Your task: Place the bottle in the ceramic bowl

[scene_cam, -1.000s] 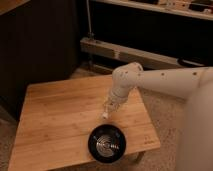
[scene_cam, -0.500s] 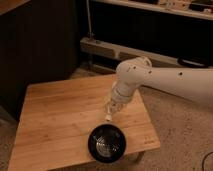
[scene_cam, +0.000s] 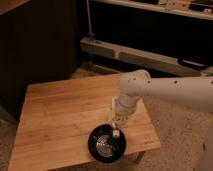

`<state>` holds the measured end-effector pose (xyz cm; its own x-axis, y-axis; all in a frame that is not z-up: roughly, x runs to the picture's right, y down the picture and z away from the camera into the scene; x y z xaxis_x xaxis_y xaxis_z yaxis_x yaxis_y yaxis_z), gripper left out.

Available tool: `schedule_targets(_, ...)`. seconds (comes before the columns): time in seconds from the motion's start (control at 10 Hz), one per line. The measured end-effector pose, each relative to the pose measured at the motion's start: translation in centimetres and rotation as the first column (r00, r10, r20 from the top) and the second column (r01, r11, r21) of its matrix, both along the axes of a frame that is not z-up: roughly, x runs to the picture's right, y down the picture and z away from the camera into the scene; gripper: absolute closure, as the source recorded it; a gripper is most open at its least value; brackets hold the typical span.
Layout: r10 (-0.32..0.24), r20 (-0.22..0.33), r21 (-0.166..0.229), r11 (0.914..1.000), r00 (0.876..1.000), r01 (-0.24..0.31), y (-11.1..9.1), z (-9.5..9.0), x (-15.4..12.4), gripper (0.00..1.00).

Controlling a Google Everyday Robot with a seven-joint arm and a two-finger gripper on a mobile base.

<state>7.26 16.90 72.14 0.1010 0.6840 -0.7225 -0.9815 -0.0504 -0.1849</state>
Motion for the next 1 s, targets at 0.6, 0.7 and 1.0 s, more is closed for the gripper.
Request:
schedule_targets(0.6,-0.346,0.212,0.014,0.9361,0.914,0.351,5.0,-2.1,1.2,0.26)
schedule_targets(0.7,-0.34,0.198,0.01,0.9385,0.919,0.345,4.9,-2.2,1.1,0.21)
schedule_targets(1.0,-0.323,0.179,0.001,0.9446,0.929,0.328,4.8,-2.2,1.1,0.2)
